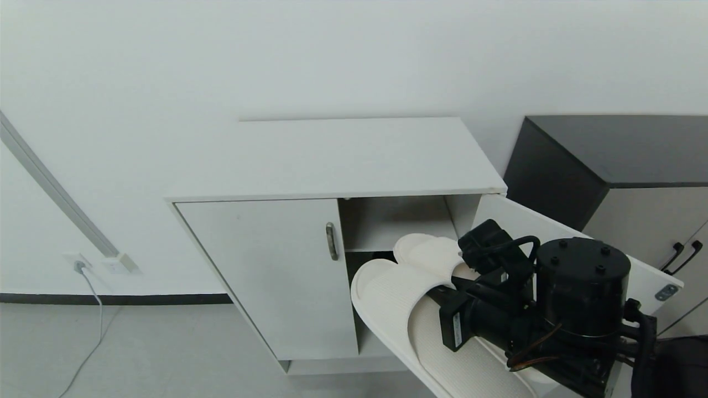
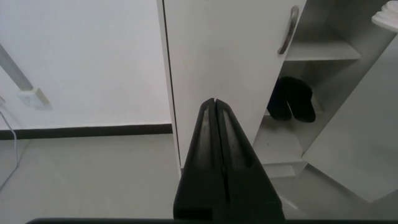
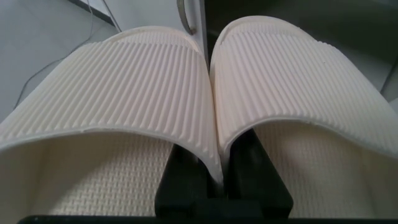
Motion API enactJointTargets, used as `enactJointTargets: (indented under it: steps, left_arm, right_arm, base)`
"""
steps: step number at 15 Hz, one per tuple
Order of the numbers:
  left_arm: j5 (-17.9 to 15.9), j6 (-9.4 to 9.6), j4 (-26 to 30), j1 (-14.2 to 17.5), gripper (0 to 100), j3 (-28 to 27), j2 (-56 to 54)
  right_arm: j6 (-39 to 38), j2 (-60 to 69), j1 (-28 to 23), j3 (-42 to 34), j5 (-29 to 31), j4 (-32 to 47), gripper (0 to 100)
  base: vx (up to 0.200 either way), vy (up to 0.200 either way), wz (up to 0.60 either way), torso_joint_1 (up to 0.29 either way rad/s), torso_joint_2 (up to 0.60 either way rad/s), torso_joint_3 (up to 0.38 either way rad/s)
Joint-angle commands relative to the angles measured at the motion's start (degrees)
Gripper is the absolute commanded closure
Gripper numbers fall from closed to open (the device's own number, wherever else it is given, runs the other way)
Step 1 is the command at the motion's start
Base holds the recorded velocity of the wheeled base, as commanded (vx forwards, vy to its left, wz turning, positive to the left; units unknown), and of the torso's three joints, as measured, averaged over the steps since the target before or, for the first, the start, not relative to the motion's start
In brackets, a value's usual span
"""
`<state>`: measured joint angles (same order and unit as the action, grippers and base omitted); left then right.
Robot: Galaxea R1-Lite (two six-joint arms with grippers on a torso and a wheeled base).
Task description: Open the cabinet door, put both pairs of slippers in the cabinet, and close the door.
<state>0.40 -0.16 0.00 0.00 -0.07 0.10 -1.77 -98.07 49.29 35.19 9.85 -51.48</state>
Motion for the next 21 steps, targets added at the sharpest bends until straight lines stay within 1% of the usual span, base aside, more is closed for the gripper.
enactJointTargets:
  steps: [1,12,21]
  left_arm:
    - [0.0,-0.02,0.0,0.0,100,0.0,0.0]
    - [0.0,-0.02,0.0,0.0,100,0.0,0.0]
    - [0.0,-0.02,0.0,0.0,100,0.0,0.0]
  right_arm:
    - [0.0,-0.3,0.0,0.0,0.0,0.0,100]
    - [0.2,-0.9,0.1,-0.1,0.0,0.0,100]
    - [0.1,-1.3,0.1,-0.2,0.0,0.0,100]
  base:
    - [0.000,0.000,0.00,-0.217,0.54,0.315]
    - [0.000,0.000,0.00,-0.182,0.50,0.319]
    - [0.000,0.000,0.00,-0.099,0.46,0.354]
